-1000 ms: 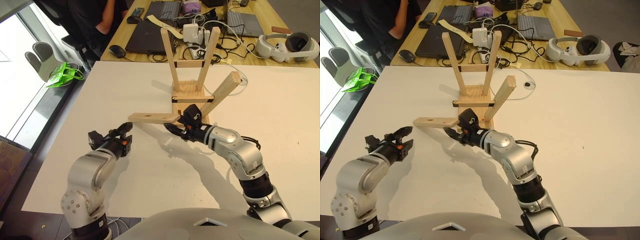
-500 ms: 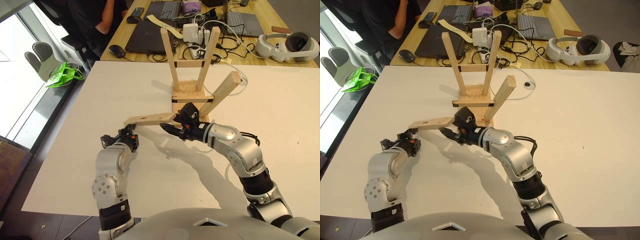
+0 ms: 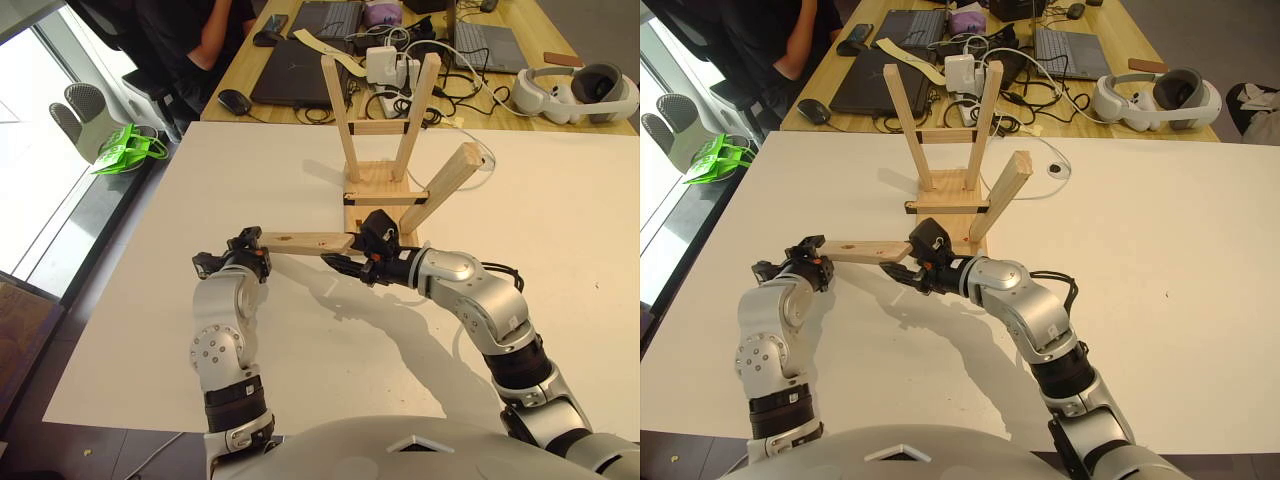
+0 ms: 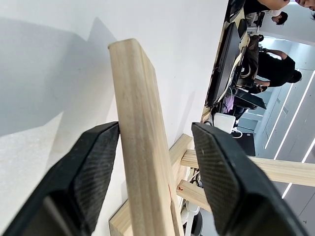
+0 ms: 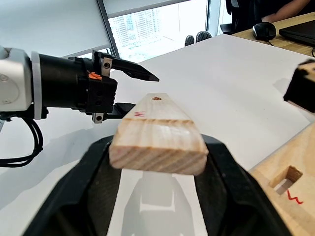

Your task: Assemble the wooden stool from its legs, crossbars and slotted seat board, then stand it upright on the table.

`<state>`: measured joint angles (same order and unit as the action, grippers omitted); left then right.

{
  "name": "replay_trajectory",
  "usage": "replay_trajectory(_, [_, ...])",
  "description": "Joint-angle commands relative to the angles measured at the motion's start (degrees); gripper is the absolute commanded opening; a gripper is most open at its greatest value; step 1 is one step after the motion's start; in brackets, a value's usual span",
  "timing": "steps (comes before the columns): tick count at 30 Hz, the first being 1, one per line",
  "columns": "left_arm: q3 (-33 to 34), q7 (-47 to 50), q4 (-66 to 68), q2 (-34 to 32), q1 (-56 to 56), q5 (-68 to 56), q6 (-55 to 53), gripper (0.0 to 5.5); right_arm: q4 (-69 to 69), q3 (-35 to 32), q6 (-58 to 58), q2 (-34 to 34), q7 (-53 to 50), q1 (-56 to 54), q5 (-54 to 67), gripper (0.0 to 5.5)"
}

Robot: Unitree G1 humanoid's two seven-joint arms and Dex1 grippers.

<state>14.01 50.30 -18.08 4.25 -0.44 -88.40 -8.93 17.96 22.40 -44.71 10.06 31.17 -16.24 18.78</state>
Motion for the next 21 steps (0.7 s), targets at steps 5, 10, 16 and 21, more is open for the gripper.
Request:
replay_trajectory(5, [0.3, -1.5, 0.9, 4.0, -1.4, -1.1, 0.2, 2.66, 1.0, 0.4, -0.3, 0.8, 0.9, -0.5, 0.3, 2.05])
replay_trajectory(10, [2.6, -2.6, 0.5, 0.6, -2.2, 0.5, 0.4, 2.20, 1.0, 0.1, -0.1, 1.3, 1.1, -0.2, 0.2, 2.05])
replay_trajectory(16, [6.0, -3.5, -0.1, -2.6, -3.6, 0.5, -1.7, 1.39, 0.9, -0.4, 0.2, 1.8, 1.1, -0.1, 0.3, 2.05])
replay_trajectory(21, [5.5, -6.0, -0.8, -3.5, -5.2, -2.9, -6.0, 0.65, 0.5, -0.8, 0.1, 1.7, 1.4, -0.3, 0.8, 2.05])
